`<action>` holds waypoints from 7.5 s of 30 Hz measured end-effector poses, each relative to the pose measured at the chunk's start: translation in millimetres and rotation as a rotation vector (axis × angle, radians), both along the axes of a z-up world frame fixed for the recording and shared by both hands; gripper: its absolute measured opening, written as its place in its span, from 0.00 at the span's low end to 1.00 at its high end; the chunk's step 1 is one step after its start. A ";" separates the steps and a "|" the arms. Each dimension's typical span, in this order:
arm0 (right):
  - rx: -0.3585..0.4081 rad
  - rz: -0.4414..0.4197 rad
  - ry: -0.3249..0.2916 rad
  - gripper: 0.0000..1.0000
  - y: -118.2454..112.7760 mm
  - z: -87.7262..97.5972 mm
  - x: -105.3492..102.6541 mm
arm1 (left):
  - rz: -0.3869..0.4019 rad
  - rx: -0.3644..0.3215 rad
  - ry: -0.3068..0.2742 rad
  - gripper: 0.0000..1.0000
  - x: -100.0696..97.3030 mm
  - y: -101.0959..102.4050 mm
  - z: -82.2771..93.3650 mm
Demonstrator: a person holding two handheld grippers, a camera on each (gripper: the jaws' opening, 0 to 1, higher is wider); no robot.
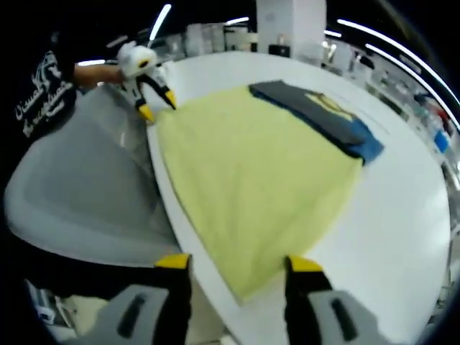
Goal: Fold the garment on the visible template until the final outline fits inside the template.
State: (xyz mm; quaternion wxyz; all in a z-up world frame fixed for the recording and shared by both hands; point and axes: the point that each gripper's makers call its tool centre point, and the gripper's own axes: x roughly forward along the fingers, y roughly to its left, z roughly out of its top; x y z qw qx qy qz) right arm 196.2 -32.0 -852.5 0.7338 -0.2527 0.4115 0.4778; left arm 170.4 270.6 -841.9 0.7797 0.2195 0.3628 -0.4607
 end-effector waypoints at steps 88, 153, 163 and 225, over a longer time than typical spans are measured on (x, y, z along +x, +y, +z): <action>0.105 -0.074 -0.163 0.00 3.2 96.7 3.7 | 0.106 -0.079 -0.039 0.00 -10.7 12.0 89.8; -0.104 -0.224 -0.527 0.00 36.3 125.2 283.8 | 0.384 -0.067 -0.223 0.00 277.5 47.3 128.7; -0.167 -0.189 -0.461 0.00 43.8 80.5 304.8 | 0.427 -0.012 -0.157 0.00 298.8 55.6 77.7; -0.039 -0.229 -0.324 0.19 35.2 15.4 322.2 | 0.326 0.101 -0.224 0.17 317.7 73.1 11.0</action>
